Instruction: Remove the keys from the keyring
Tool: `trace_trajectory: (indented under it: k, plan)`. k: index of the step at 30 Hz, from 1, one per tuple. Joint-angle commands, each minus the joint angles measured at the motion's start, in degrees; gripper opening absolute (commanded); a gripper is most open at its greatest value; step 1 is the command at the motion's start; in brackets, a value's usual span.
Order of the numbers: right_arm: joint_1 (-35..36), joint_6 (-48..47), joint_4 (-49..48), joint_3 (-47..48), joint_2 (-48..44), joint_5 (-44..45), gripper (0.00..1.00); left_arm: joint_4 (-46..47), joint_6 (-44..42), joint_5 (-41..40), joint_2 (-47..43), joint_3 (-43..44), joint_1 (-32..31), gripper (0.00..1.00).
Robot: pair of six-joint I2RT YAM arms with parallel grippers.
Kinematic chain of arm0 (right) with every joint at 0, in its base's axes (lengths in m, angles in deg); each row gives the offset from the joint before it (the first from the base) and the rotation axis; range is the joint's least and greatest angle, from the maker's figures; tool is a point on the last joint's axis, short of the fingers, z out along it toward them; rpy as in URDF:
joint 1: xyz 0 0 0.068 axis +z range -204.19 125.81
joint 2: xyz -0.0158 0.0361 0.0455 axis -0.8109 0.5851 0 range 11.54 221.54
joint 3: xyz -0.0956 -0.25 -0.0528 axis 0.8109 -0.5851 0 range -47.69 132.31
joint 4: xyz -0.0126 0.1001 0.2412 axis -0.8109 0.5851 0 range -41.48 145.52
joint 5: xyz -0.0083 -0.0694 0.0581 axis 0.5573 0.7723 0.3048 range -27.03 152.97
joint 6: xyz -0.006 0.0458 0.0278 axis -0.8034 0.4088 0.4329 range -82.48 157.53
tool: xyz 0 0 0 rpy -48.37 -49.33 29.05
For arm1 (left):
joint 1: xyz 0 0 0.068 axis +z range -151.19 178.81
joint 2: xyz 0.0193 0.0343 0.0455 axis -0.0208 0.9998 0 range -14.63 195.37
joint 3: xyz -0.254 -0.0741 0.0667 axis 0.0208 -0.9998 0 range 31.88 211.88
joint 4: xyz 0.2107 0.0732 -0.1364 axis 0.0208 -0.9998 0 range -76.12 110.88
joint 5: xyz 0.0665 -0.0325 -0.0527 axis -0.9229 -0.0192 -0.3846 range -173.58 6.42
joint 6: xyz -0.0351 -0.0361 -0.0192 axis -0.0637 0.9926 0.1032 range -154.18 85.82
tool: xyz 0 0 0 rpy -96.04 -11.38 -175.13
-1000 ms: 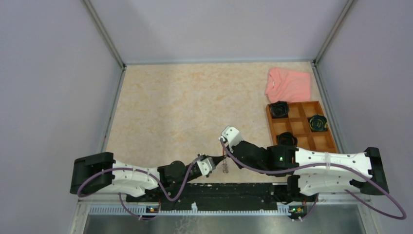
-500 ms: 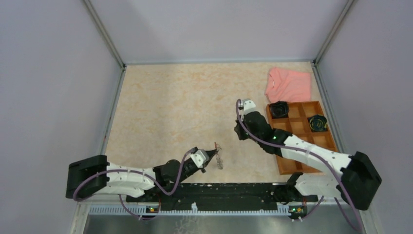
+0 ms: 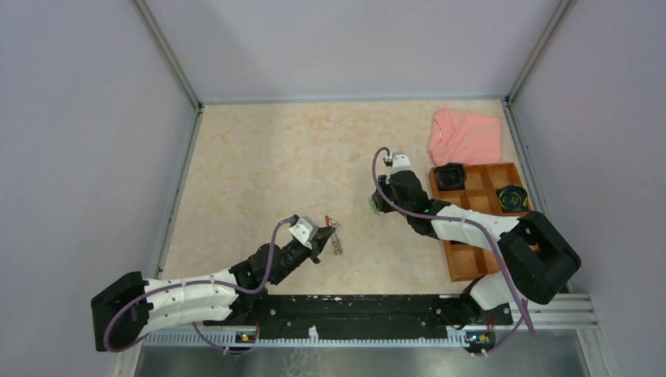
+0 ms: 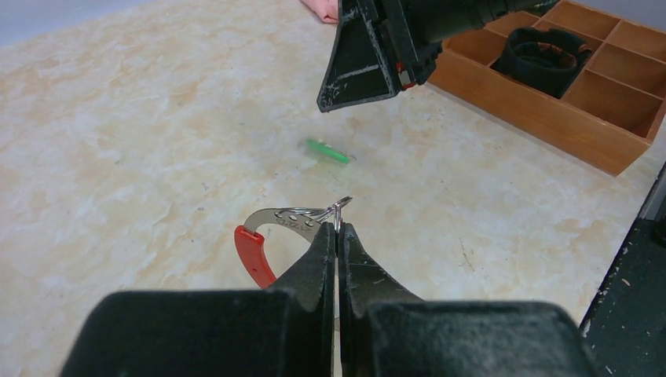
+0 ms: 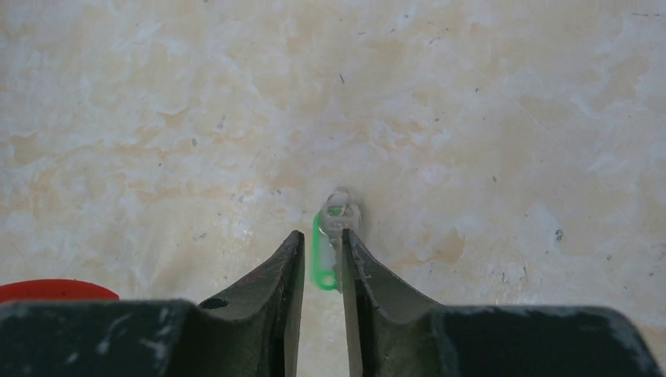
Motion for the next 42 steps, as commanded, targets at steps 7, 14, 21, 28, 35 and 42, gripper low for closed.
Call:
trace_trajectory:
  k: [7,14,21,28,35,42]
  plan:
    - [-0.81,-1.13,-1.36,0.62,-4.94,2.11,0.42,-8.03,6.76,1.63,-0.99,3.78,2.91,0.00]
    - [-0.83,-1.87,5.07,-2.34,-19.47,4.40,0.72,-20.71,18.36,-8.81,-0.45,8.34,6.82,0.00]
    - [-0.81,-1.26,13.87,-5.07,-35.72,5.53,0.99,-34.16,25.22,-12.98,-0.05,13.38,14.29,0.00]
    - [-0.77,0.93,20.30,-4.93,-45.54,3.24,0.99,-40.51,28.47,-5.28,6.06,18.37,23.66,0.00]
    - [-0.82,0.94,27.48,-1.78,-46.55,3.82,0.99,-42.79,26.75,-1.54,8.74,20.83,27.95,0.00]
    - [-0.81,0.99,30.28,-0.63,-46.42,3.00,0.99,-42.99,27.07,1.17,8.62,21.22,29.64,0.15]
